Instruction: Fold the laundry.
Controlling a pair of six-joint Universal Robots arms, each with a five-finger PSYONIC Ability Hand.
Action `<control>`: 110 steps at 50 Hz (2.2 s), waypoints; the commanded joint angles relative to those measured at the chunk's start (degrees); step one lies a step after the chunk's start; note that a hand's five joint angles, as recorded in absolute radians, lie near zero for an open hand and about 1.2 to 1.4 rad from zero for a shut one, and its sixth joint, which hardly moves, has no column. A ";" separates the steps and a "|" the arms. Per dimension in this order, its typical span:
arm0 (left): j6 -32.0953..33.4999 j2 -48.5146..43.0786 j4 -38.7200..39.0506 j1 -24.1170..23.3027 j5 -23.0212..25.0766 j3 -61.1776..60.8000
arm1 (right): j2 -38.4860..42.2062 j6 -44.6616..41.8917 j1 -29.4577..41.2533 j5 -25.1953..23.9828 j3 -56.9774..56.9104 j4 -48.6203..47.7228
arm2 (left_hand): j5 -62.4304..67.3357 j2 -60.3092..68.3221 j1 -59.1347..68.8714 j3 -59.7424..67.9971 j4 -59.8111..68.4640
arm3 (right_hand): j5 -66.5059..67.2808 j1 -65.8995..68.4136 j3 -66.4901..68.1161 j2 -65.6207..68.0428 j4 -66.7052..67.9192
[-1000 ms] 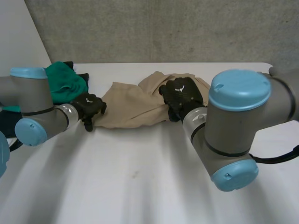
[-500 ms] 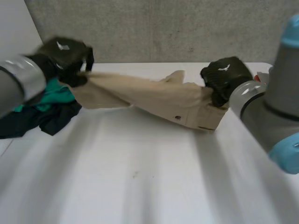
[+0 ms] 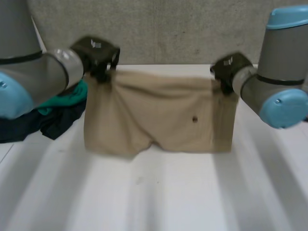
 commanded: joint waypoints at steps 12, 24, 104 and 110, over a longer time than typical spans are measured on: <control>-6.32 9.63 38.14 -0.48 -2.58 0.57 | -1.07 1.60 0.26 -5.11 -5.08 -48.50 | 13.19 11.51 14.44 12.05 11.57 | 11.99 16.14 12.07 13.22 11.50; -5.88 6.92 38.58 0.04 -2.76 -22.45 | 0.34 2.48 -1.06 -6.25 12.84 -47.53 | 13.19 11.51 14.44 12.05 11.57 | 11.99 16.14 12.07 13.22 11.50; 9.50 -16.99 14.32 -2.06 1.73 -14.47 | -21.11 -17.29 -6.95 -10.03 55.75 -2.88 | -13.93 -15.61 -12.68 -15.07 -15.55 | 11.99 16.14 12.07 13.22 11.50; 10.46 -17.26 15.64 -3.03 0.15 -14.47 | -21.37 -17.20 -6.95 -9.94 55.75 -2.88 | 13.19 11.51 14.44 12.05 11.57 | 11.99 16.14 12.07 13.22 11.50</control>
